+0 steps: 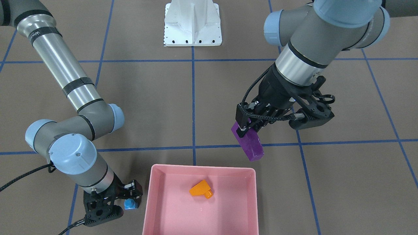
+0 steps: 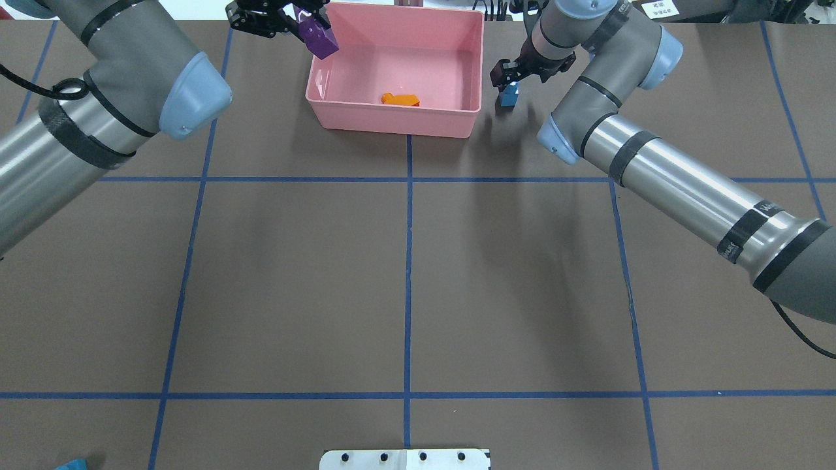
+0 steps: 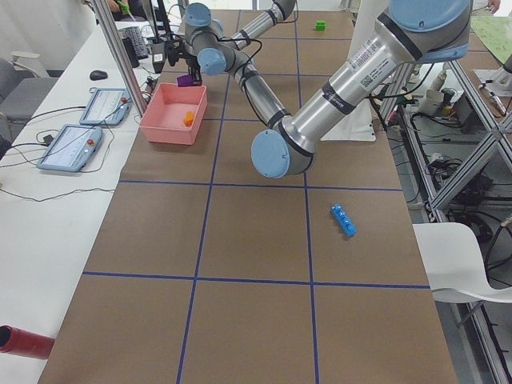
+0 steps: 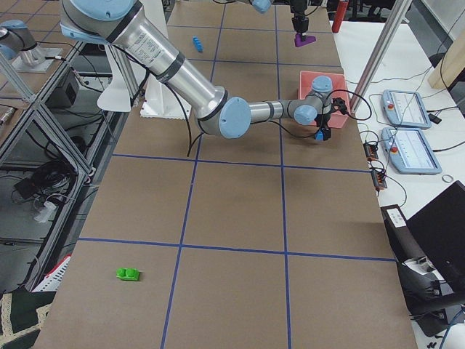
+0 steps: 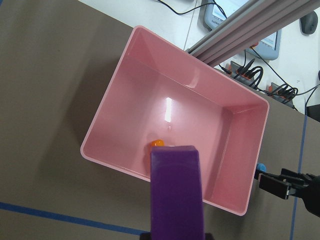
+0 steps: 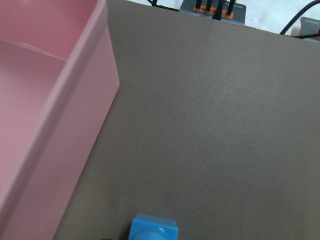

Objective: Put all blocks into box

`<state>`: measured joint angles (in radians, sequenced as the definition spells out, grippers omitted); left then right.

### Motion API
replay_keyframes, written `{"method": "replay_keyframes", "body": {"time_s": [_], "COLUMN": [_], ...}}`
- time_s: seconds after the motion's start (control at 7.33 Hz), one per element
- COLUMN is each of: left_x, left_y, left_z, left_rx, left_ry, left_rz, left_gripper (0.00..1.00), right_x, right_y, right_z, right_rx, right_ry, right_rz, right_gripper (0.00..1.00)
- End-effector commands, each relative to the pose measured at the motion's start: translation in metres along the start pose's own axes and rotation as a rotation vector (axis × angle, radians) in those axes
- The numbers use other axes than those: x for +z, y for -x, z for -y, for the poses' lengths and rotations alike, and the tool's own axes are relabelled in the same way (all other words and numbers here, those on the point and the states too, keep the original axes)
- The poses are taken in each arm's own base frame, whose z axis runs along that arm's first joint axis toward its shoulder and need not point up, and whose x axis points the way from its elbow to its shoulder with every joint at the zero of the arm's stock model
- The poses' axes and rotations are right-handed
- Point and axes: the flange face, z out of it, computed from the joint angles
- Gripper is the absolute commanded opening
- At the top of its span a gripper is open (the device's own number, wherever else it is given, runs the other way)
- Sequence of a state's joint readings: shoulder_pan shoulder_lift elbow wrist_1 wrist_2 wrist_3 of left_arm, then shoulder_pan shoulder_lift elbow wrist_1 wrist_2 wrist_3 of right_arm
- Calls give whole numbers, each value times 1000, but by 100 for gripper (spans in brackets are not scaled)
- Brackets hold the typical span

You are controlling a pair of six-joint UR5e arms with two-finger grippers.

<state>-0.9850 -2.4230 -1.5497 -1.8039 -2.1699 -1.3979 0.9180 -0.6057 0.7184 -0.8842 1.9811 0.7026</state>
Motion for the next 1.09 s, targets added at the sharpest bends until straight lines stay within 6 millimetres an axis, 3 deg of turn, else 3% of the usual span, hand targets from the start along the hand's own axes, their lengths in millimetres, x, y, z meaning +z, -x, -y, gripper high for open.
{"method": "replay_keyframes", "body": {"time_s": [0.0, 0.41, 0.55, 0.68, 0.96], "left_x": [1, 6, 12, 22, 23], "left_y": [-3, -3, -24, -54, -62], "left_z": [0, 2, 7, 13, 14], "left_rx": [2, -1, -6, -37, -51], "left_ry": [-2, -1, -19, -22, -21], "left_rz": [-1, 7, 17, 26, 22], "left_gripper": [0, 0, 0, 0, 0], "right_x": [4, 9, 7, 6, -18], "right_y": [0, 5, 10, 10, -7], "right_z": [-1, -4, -3, -2, 19], "right_rx": [4, 3, 21, 23, 46], "right_ry": [8, 17, 16, 13, -3], "right_rz": [-5, -5, 0, 1, 18], "right_gripper": [71, 10, 0, 0, 0]}}
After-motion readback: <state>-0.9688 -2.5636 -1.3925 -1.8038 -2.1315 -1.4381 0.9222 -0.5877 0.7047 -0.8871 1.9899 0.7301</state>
